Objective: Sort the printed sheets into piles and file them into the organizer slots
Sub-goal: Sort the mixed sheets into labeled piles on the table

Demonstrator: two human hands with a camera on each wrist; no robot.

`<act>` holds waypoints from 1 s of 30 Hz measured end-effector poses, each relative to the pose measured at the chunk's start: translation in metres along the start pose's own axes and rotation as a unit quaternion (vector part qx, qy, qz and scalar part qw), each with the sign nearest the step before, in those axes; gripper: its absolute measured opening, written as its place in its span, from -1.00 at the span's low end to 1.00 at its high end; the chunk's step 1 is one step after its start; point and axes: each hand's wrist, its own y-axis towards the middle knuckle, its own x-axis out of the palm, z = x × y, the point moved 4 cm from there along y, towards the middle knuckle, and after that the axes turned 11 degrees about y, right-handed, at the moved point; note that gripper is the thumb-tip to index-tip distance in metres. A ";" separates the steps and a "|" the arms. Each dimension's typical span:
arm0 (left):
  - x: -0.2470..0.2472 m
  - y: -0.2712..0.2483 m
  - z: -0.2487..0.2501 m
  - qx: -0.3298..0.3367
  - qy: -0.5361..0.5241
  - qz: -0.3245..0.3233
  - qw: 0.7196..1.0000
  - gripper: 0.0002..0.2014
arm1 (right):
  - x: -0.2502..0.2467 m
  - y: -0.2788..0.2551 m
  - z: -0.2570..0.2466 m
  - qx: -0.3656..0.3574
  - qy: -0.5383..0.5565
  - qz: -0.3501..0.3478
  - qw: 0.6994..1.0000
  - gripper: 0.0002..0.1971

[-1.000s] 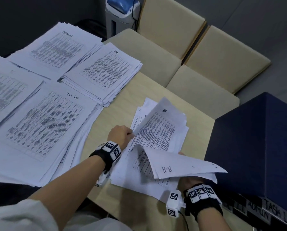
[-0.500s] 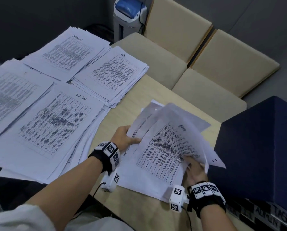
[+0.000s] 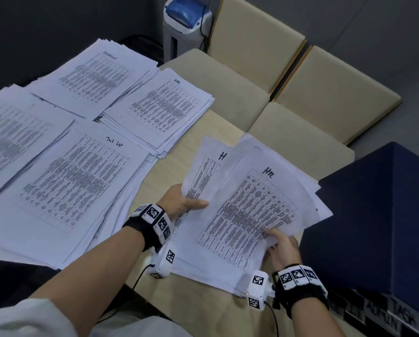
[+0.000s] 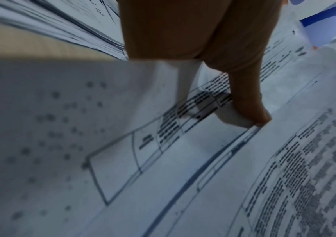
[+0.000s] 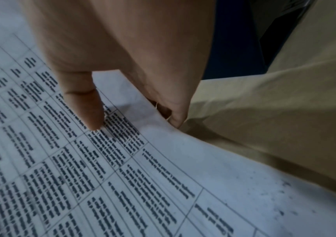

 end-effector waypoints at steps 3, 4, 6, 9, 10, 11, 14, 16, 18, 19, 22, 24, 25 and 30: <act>-0.005 0.001 0.000 -0.001 0.030 0.080 0.996 -0.64 | -0.006 0.009 0.004 -0.020 -0.001 0.007 1.000 -0.02; -0.007 0.003 -0.001 -0.007 0.036 0.101 0.994 -0.61 | -0.007 0.009 0.004 -0.019 0.005 0.013 1.000 -0.10; -0.009 0.005 -0.003 -0.020 0.021 0.115 0.993 -0.63 | -0.002 -0.006 -0.002 -0.003 0.008 0.012 1.000 -0.37; -0.012 0.008 -0.001 -0.026 0.039 0.108 0.993 -0.77 | -0.004 -0.007 0.000 0.001 0.026 -0.006 1.000 -0.53; -0.013 0.009 -0.002 -0.032 0.049 0.106 0.993 -0.75 | -0.004 -0.008 0.001 -0.007 0.026 -0.012 1.000 -0.50; -0.013 0.010 -0.002 -0.045 0.058 0.105 0.992 -0.74 | -0.004 -0.009 0.003 -0.013 0.014 -0.015 1.000 -0.47; -0.012 0.021 -0.007 -0.058 0.071 0.091 0.992 -0.67 | 0.002 -0.006 0.004 -0.026 -0.035 -0.044 0.998 -0.53; -0.010 0.027 -0.010 -0.050 0.089 0.076 0.992 -0.64 | 0.002 0.006 0.011 -0.035 -0.048 -0.077 0.995 -0.69; -0.002 0.026 -0.009 -0.048 0.089 0.046 0.994 -0.68 | 0.005 0.003 0.011 -0.045 -0.097 -0.082 0.991 -0.59; 0.003 0.023 -0.006 -0.039 0.097 0.045 0.993 -0.76 | 0.003 0.000 0.009 -0.052 -0.116 -0.064 0.990 -0.57; 0.001 0.030 -0.007 -0.005 0.242 0.133 0.961 -0.78 | 0.002 -0.009 -0.001 -0.073 -0.098 -0.050 0.991 -0.77; -0.004 0.034 -0.009 -0.010 0.378 0.183 0.908 -0.74 | -0.002 -0.007 -0.001 -0.065 -0.081 -0.041 0.994 -0.71; -0.004 0.036 -0.011 -0.020 0.424 0.180 0.887 -0.75 | -0.007 -0.003 0.004 -0.062 -0.071 -0.028 0.995 -0.68; 0.002 0.037 -0.012 -0.067 0.491 0.179 0.850 -0.67 | -0.037 0.037 0.036 -0.046 -0.009 -0.009 0.999 -0.48</act>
